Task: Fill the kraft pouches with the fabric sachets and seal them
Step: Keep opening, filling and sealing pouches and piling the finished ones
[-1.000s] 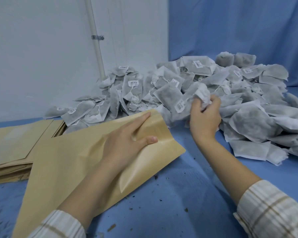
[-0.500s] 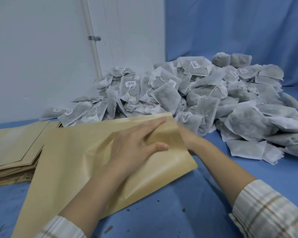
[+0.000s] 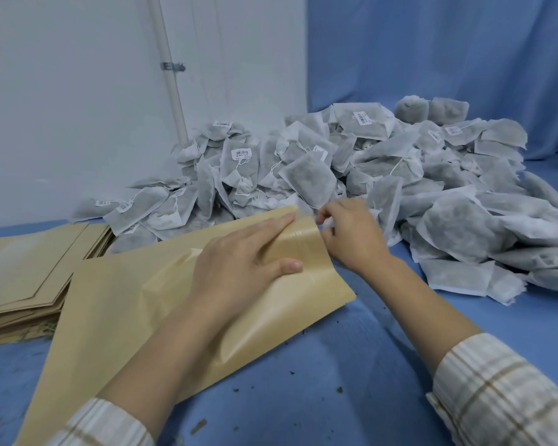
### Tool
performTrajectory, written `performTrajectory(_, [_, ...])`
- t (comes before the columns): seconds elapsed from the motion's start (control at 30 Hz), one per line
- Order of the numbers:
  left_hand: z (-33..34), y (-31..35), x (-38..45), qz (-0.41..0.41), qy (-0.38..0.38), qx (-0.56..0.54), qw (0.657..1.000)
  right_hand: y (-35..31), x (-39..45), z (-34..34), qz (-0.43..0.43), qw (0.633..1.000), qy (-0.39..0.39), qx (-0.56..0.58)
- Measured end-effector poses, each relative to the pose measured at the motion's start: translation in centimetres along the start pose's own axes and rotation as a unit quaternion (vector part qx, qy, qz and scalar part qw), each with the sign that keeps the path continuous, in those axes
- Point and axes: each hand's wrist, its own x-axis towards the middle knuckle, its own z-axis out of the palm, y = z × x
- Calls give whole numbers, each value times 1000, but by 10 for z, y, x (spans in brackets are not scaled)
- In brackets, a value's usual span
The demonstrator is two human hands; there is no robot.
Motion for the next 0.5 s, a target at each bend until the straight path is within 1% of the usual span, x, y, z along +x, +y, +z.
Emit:
performTrajectory(0.03, [0,0,0,-3,-1,-3,1000,9,-1,6,-17,989,-20,-144])
performTrajectory(0.07, [-1,0,0,-6,-3,-9,1000,15,-1,10,-17,964,-72,-254])
performTrajectory(0.1, [-1,0,-1,-10,-4,-13,1000,18,-2,12,-6,943,-110,-313])
performTrajectory(0.13, [-2,0,-1,-15,-1,-17,1000,20,-3,12,2,932,-120,-341])
performTrajectory(0.17, [-3,-1,0,-21,3,-20,1000,20,-4,11,1,930,-108,-352])
performTrajectory(0.2, [-4,-2,0,-27,6,-22,999,19,-1,9,-3,936,-82,-343])
performTrajectory(0.23, [-4,-2,0,-34,8,-22,999,17,1,6,-5,952,-31,-304])
performTrajectory(0.27, [-5,-3,0,-40,9,-21,999,14,2,5,2,972,35,-232])
performTrajectory(0.3, [-5,-4,0,-43,10,-21,999,10,3,5,34,988,88,-120])
performTrajectory(0.33, [-5,-4,0,-45,11,-21,999,6,4,1,78,992,100,19])
performTrajectory(0.37, [-5,-5,0,-47,13,-20,999,4,6,-4,116,976,79,167])
performTrajectory(0.4, [-6,-5,0,-49,16,-20,998,3,8,-10,142,944,48,293])
performTrajectory(0.43, [-6,-6,0,-50,19,-20,998,3,9,-16,154,914,15,376])
performTrajectory(0.47, [-7,-6,1,-51,23,-21,998,2,8,-18,156,895,-28,417])
performTrajectory(0.5, [-7,-6,1,-52,27,-22,998,0,7,-18,147,889,-81,427])
